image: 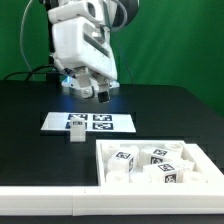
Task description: Assemble one leg
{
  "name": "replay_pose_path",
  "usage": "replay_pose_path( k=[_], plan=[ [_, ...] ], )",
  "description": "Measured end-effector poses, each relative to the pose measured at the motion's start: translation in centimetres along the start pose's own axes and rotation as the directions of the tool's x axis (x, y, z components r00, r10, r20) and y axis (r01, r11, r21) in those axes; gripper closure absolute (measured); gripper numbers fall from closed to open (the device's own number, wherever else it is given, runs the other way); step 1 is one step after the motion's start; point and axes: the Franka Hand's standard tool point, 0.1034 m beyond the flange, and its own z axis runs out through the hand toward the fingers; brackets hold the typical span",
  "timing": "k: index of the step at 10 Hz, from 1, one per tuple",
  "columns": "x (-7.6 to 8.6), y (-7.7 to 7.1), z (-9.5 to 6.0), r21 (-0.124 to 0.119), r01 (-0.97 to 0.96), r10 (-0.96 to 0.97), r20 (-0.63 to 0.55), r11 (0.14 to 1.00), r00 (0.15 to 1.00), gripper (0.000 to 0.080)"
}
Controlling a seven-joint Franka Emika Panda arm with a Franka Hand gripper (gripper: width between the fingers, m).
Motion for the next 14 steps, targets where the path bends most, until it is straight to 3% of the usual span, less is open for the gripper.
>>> replay_pose_path(
  k=[6, 7, 9, 10, 11, 13, 14],
  plan=[
    [-1.0, 0.1, 0.4, 0.002, -0.337, 0.337, 0.022, 0.942, 0.941, 0.0150],
    [-2.1, 0.2, 0.7, 0.020, -0.462, 0.459, 0.088, 0.887, 0.884, 0.0150],
    [-2.8, -0.1, 1.1, 0.012, -0.618, 0.612, 0.127, 0.786, 0.780, 0.0150],
    [-4.0, -0.1, 1.6, 0.013, -0.686, 0.675, 0.167, 0.727, 0.718, 0.0150],
    [-4.7, 0.1, 1.7, 0.021, -0.715, 0.699, 0.197, 0.698, 0.688, 0.0150],
    [-4.3, 0.0, 1.7, 0.027, -0.706, 0.688, 0.201, 0.708, 0.697, 0.0150],
    [-4.2, -0.4, 1.7, 0.042, -0.708, 0.683, 0.233, 0.704, 0.693, 0.0150]
  ],
)
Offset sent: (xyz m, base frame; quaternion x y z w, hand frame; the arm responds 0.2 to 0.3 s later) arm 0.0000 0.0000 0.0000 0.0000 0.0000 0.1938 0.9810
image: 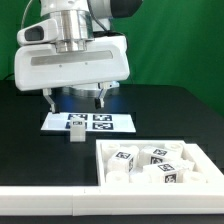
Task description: Assemble one leg
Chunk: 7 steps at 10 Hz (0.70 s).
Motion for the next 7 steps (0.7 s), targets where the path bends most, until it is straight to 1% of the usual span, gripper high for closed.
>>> replay_pose_path(
  k=[1, 2, 3, 4, 5, 6, 7],
  plan=[
    [-0.3, -0.8, 0.0, 0.034, -0.015, 0.013, 0.078, 0.999, 0.997, 0.0150],
    [-0.4, -1.7, -0.3, 0.057, -0.047, 0.035, 0.195, 0.997, 0.980, 0.0150],
    [0.3, -2.3, -0.7, 0.043, -0.074, 0.059, 0.292, 0.996, 0.955, 0.0150],
    [0.6, -3.1, -0.4, 0.044, -0.079, 0.059, 0.351, 0.996, 0.935, 0.0150],
    [0.5, -3.4, 0.2, 0.065, -0.089, 0.057, 0.394, 0.994, 0.917, 0.0150],
    [0.3, -3.7, 0.1, 0.094, -0.119, 0.068, 0.421, 0.988, 0.904, 0.0150],
    [0.2, -4.2, -0.1, 0.113, -0.117, 0.049, 0.476, 0.987, 0.878, 0.0150]
  ],
)
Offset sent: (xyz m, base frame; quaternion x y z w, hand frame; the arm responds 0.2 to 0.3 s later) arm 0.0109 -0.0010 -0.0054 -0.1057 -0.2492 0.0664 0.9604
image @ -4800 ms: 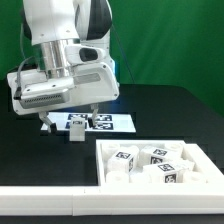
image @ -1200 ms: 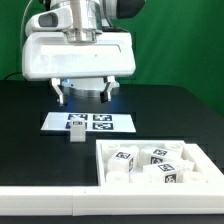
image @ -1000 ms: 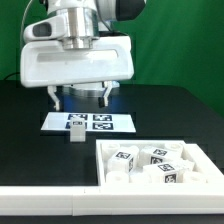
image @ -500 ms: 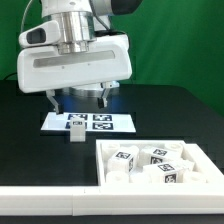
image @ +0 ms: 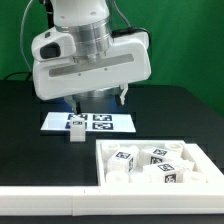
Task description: Assemble one leg
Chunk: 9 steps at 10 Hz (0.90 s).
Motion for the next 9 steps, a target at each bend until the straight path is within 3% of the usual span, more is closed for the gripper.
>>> replay_pose_path(
  k=[2, 3, 5, 7, 9],
  plan=[
    [-0.4, -0.4, 0.5, 0.035, 0.015, -0.019, 0.108, 0.999, 0.994, 0.0150],
    [-1.0, 0.5, 1.6, 0.046, 0.014, -0.023, 0.191, 0.999, 0.981, 0.0150],
    [-1.3, 1.3, 1.7, 0.046, 0.033, -0.046, 0.334, 0.998, 0.942, 0.0150],
    [-2.0, 2.7, 1.3, 0.095, 0.063, -0.099, 0.443, 0.993, 0.891, 0.0150],
    [-2.3, 1.2, 1.7, 0.136, 0.074, -0.137, 0.549, 0.988, 0.824, 0.0150]
  ],
)
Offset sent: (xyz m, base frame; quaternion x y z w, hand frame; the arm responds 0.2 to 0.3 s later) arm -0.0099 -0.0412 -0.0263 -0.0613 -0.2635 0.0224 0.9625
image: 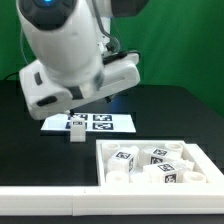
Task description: Assemble one leg
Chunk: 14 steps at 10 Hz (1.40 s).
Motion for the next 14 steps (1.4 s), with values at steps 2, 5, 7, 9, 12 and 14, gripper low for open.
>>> replay_pose_path(
  k=[2, 5, 7, 9, 12, 14],
  plan=[
    [0.4, 0.0, 0.0, -0.010, 0.032, -0.032, 0.008, 0.999, 0.999, 0.0150],
    [0.6, 2.5, -0.3, -0.195, 0.030, -0.022, 0.041, 0.980, 0.999, 0.0150],
    [0.7, 3.5, 1.5, -0.173, 0.047, -0.047, 0.002, 0.984, 0.999, 0.0150],
    [1.0, 3.1, 1.4, -0.180, 0.056, -0.056, 0.003, 0.982, 0.998, 0.0150],
    [1.1, 3.0, 1.4, -0.195, 0.044, -0.043, 0.007, 0.980, 0.999, 0.0150],
    [1.5, 2.8, 1.8, -0.252, -0.125, 0.126, -0.012, 0.960, 0.992, 0.0150]
  ],
)
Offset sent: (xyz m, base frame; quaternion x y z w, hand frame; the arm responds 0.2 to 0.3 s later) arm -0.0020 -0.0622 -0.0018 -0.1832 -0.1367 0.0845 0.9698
